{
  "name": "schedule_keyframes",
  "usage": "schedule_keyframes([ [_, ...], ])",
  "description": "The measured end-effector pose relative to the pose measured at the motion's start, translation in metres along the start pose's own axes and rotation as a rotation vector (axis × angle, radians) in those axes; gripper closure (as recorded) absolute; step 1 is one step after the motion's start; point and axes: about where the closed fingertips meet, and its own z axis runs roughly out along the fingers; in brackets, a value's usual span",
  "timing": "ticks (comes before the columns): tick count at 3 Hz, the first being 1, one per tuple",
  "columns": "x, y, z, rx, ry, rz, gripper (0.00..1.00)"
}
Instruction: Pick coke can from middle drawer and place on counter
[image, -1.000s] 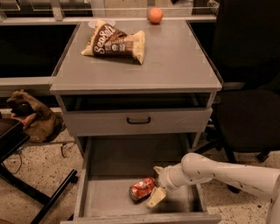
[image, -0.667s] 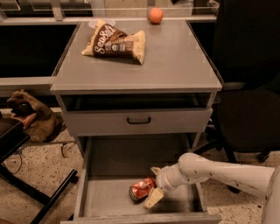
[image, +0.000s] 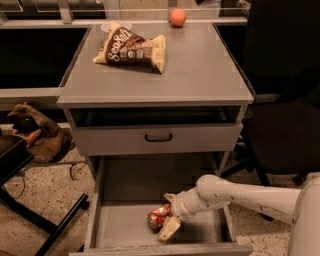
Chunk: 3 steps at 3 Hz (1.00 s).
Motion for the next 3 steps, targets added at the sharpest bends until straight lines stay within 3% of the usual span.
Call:
schedule_keyframes([
  [2,-0.013,0.006,0.018,-0.048,-0.018,-0.032,0.00],
  [3,-0.032,0.010,0.025,-0.070,-0.033,-0.078,0.00],
])
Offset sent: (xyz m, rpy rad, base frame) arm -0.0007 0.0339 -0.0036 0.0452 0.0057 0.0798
